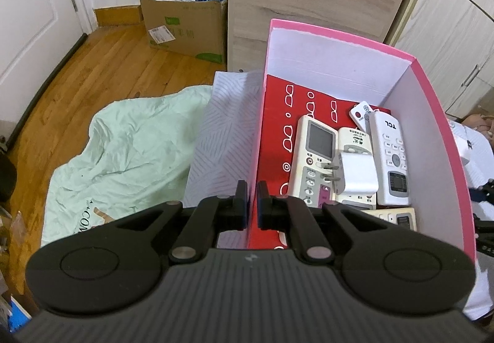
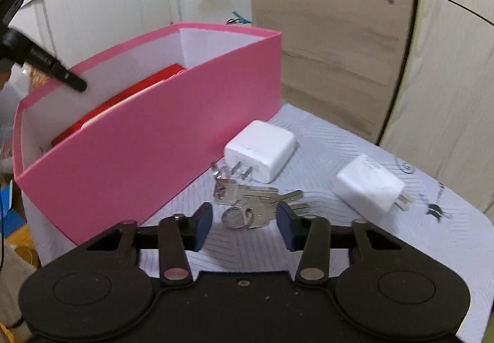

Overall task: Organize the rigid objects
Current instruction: 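Move the right tool back toward the second white charger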

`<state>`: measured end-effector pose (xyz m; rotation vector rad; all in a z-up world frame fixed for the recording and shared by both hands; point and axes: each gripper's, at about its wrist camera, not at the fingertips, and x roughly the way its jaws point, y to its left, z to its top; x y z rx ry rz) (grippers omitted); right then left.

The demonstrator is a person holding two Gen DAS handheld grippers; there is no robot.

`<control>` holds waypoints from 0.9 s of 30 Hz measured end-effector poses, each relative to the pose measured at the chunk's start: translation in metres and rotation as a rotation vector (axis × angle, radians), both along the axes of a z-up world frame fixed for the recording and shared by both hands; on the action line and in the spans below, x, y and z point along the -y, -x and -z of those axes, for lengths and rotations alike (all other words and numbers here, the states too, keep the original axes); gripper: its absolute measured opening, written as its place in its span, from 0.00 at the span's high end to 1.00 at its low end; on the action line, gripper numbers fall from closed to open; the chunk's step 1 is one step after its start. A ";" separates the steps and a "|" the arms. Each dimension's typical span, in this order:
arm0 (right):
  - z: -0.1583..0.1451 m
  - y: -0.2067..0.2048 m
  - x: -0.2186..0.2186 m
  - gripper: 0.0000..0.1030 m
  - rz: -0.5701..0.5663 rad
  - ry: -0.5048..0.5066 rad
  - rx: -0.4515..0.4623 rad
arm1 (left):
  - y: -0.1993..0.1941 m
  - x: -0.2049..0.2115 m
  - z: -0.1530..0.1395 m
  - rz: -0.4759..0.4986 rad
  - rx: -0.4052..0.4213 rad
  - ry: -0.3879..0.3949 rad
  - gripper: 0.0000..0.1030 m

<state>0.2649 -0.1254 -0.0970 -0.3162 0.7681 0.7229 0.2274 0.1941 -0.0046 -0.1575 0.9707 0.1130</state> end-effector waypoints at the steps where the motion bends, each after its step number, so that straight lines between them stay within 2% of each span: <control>1: 0.004 -0.001 -0.006 0.90 -0.013 0.046 -0.014 | 0.000 0.000 0.000 0.001 0.000 -0.001 0.95; 6: 0.010 0.006 -0.021 0.87 -0.060 0.100 0.032 | 0.000 0.000 -0.001 0.002 -0.001 0.005 0.95; 8: 0.011 0.011 -0.024 0.67 -0.075 0.120 0.058 | 0.000 0.001 0.000 0.009 -0.001 0.000 0.95; 11: 0.011 0.014 -0.028 0.54 -0.084 0.143 0.104 | -0.001 0.000 0.000 0.010 -0.003 0.004 0.95; 14: 0.013 0.011 -0.032 0.53 -0.080 0.128 0.111 | -0.001 0.000 0.000 0.011 -0.003 0.002 0.94; 15: 0.014 0.007 -0.032 0.53 -0.080 0.116 0.098 | -0.001 -0.001 0.000 0.011 -0.003 0.002 0.94; 16: 0.013 0.003 -0.033 0.62 -0.084 0.099 0.069 | -0.001 -0.001 0.000 0.012 -0.003 0.001 0.94; 17: 0.010 -0.001 -0.034 0.80 -0.064 0.105 0.062 | -0.001 -0.001 0.000 0.012 -0.003 0.003 0.94; 19: 0.004 -0.008 -0.033 0.98 -0.037 0.084 0.026 | -0.001 -0.002 0.001 0.011 -0.005 0.005 0.94; 23: -0.005 -0.012 -0.025 0.97 0.018 0.044 0.027 | 0.000 -0.004 0.004 0.015 -0.010 0.014 0.94; 27: -0.019 -0.015 -0.010 0.97 0.056 -0.044 -0.008 | 0.000 -0.004 0.006 0.014 -0.014 0.020 0.94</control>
